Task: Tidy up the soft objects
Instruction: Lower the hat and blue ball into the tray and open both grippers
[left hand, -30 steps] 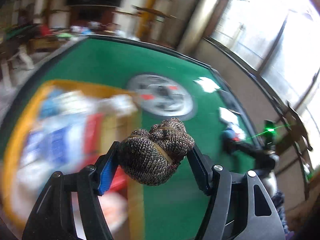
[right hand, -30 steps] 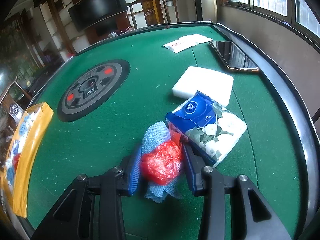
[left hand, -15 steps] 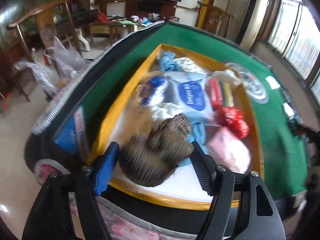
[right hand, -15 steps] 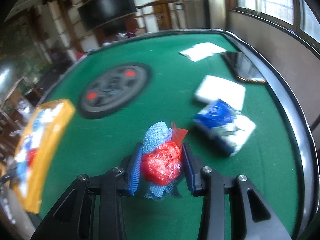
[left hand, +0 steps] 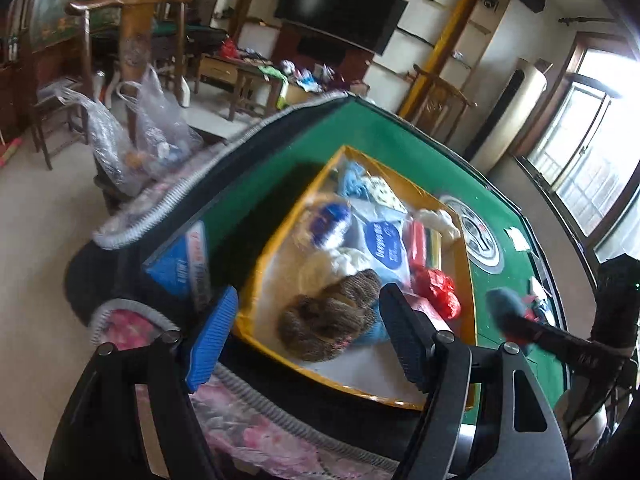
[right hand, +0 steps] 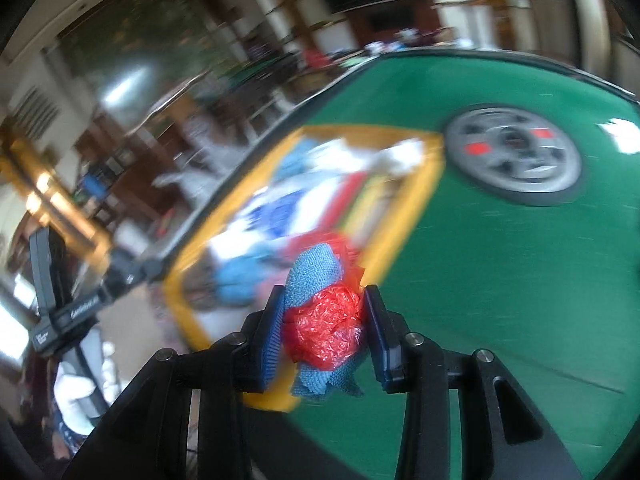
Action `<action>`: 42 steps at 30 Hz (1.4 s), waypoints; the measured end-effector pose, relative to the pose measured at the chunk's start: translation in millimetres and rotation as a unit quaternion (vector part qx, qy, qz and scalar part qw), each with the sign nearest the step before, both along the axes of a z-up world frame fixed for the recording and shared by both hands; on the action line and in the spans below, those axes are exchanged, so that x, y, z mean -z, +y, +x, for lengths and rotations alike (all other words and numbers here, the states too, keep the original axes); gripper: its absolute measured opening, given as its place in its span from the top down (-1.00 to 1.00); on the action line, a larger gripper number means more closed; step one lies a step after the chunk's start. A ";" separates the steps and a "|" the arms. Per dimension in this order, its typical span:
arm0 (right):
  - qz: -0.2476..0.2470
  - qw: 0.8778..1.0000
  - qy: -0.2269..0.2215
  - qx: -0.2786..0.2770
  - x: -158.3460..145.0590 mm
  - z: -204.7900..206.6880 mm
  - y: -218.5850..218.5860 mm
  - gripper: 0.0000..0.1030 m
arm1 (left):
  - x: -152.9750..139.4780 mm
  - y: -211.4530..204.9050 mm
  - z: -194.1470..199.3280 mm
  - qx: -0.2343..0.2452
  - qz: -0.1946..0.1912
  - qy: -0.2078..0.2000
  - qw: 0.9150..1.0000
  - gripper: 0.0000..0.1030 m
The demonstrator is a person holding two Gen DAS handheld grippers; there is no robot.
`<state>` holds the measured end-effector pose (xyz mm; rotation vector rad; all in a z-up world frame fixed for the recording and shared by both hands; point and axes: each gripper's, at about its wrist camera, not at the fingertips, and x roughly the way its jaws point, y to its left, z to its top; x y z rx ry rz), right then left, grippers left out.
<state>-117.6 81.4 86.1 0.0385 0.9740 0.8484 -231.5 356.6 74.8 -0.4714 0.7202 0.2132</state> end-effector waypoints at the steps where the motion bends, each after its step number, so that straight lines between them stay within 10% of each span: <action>1: -0.001 1.000 0.001 -0.014 2.2 -5.4 14.0 0.33 | -1.3 0.7 -2.6 -0.005 0.011 -0.001 1.000 -0.42; 11: -0.043 0.996 0.003 -0.080 28.3 -36.5 88.1 0.33 | 10.9 14.7 -9.4 -0.039 0.055 0.017 0.998 -0.42; 27: -0.153 0.977 -0.130 -0.077 40.3 -57.9 106.1 0.32 | 6.1 -0.2 -11.5 -0.043 0.110 0.025 0.993 -0.42; 42: -0.098 0.987 -0.109 -0.068 21.6 -54.3 83.0 0.06 | -1.7 -27.6 -4.6 -0.033 0.167 0.038 0.985 -0.42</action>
